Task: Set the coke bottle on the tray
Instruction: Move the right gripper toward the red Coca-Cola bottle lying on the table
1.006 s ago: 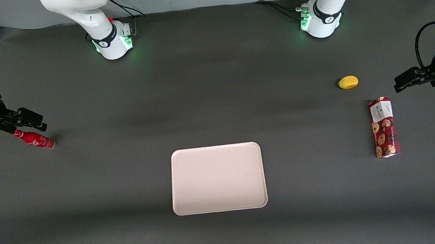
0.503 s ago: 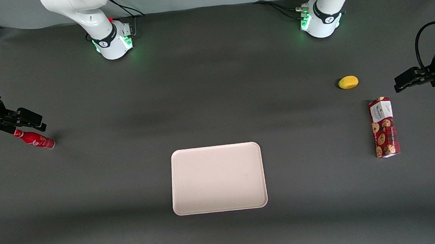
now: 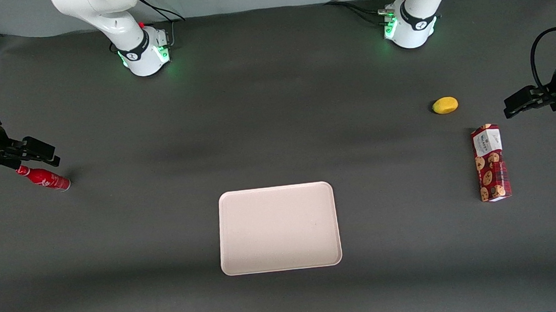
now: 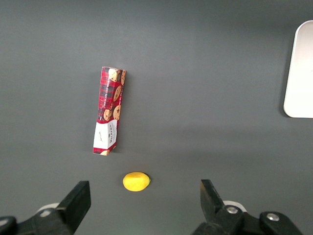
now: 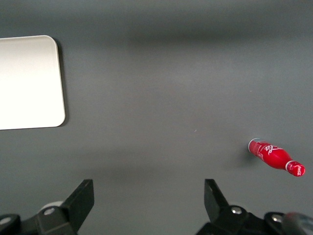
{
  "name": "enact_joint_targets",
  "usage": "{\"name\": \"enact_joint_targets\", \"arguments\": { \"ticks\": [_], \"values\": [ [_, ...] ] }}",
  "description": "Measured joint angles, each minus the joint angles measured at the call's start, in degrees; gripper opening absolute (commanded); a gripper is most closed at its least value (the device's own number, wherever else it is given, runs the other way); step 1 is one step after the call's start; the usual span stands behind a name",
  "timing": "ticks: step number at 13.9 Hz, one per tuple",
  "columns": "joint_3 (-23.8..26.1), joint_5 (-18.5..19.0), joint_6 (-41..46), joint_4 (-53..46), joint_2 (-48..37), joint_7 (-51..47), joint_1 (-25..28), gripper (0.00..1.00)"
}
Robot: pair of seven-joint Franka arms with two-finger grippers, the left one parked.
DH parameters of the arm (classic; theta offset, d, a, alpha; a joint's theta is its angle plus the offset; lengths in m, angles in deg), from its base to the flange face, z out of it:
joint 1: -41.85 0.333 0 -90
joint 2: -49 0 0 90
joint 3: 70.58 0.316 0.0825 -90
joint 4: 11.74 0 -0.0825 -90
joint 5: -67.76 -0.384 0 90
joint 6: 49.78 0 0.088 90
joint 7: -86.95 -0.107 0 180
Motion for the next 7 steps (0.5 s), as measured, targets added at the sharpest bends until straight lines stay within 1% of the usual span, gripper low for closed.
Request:
{"name": "enact_joint_targets", "arguments": {
  "ticks": [3, 5, 7],
  "values": [
    [-0.02, 0.33, 0.57, 0.46, 0.0, 0.0, -0.14, 1.0],
    [-0.13, 2.52, 0.5, 1.74, -0.01, 0.02, -0.83, 1.0],
    [-1.18, 5.19, -1.9, 4.66, -0.38, 0.7, -1.47, 1.0]
  ]
}}
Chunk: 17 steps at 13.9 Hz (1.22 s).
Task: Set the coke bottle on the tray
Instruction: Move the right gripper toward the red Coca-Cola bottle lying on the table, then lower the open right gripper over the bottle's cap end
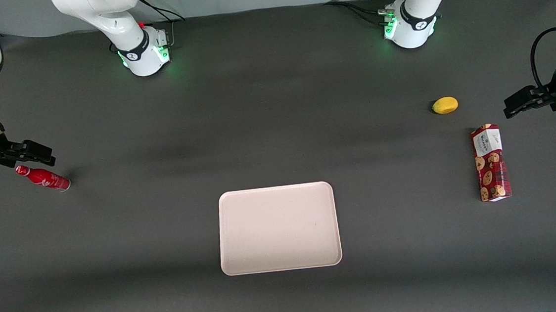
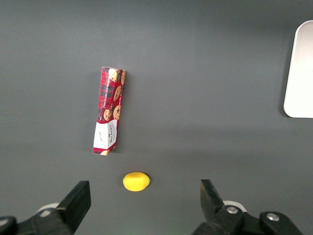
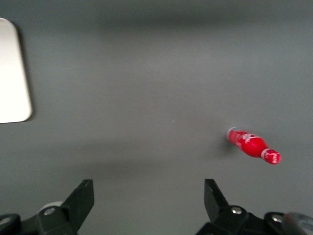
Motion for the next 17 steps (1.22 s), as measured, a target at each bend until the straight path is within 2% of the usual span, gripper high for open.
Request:
{"name": "enact_joint_targets", "arguments": {
  "ticks": [4, 8, 14, 17],
  "values": [
    [-9.35, 0.52, -11.93, 11.69, -2.73, 13.46, -0.37, 1.0],
    [-18.25, -2.33, -19.16, 19.91, -4.03, 28.39, -0.69, 1.0],
    [-23.39, -3.04, -35.29, 32.82, -4.28, 36.16, -0.67, 1.0],
    [-25.13, -3.04, -38.62, 35.74, -4.27, 39.69, -0.67, 1.0]
  ]
}}
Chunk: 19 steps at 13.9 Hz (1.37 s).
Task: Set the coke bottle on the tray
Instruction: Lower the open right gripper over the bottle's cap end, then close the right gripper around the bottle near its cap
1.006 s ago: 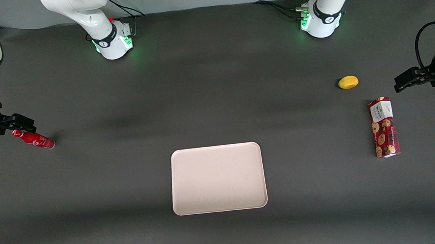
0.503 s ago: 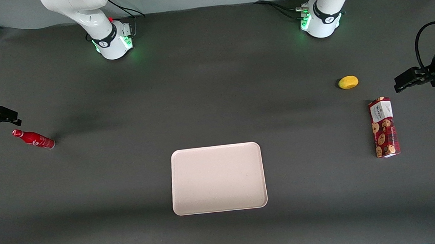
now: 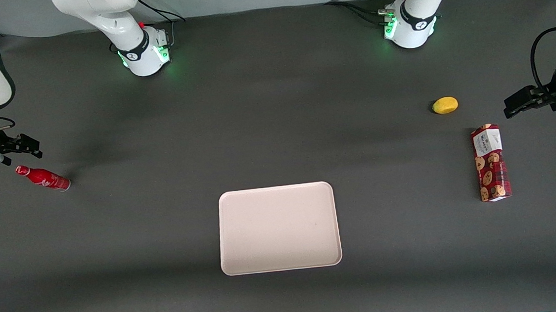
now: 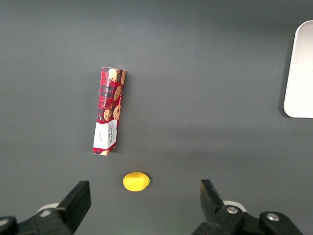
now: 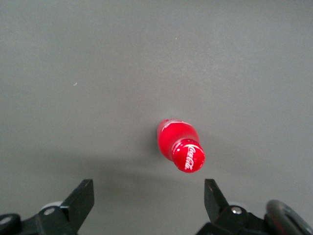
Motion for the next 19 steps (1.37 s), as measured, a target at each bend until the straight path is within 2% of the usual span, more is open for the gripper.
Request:
{"name": "enact_joint_targets", "arguments": {
  "ticks": [6, 7, 10, 12, 19],
  "values": [
    [-1.44, -0.04, -3.39, 0.1, 1.48, 5.95, 0.0, 1.0],
    [-1.44, -0.69, -3.53, -0.02, 2.09, 6.35, 0.02, 1.0],
    [-1.32, -6.54, -3.64, -1.72, 5.4, 11.24, 0.34, 1.0],
    [-1.14, -9.0, -3.64, -3.62, 8.07, 13.41, 0.44, 1.0],
    [-1.23, -9.6, -3.1, -5.24, 10.03, 14.36, 0.25, 0.98]
  ]
}}
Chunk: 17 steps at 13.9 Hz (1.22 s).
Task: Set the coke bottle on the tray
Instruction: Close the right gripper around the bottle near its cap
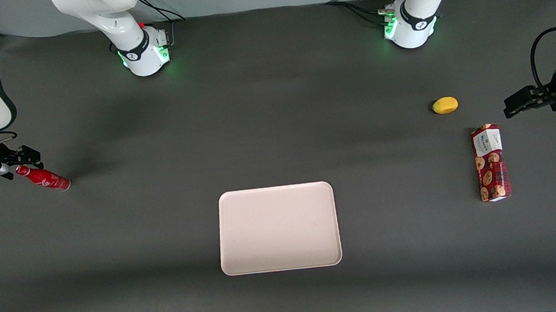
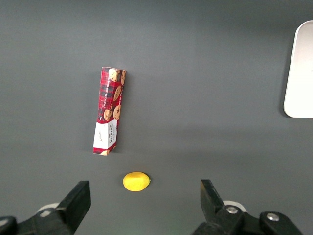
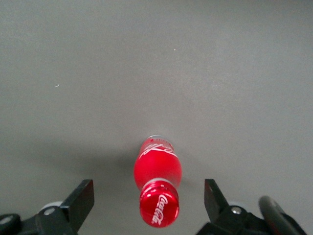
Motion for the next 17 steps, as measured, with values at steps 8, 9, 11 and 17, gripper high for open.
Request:
{"name": "enact_joint_targets", "arguments": {
  "ticks": [8, 9, 11, 17],
  "values": [
    [-0.17, -0.1, 1.83, -0.44, 0.51, 3.88, -0.23, 0.69],
    [-0.17, -0.11, 1.85, -0.58, 0.52, 4.15, -0.23, 0.64],
    [-0.17, -0.12, 1.85, -0.8, 0.52, 4.86, -0.23, 0.6],
    [-0.27, -0.19, 1.92, -1.09, 0.52, 6.81, -0.39, 0.0]
  ]
}}
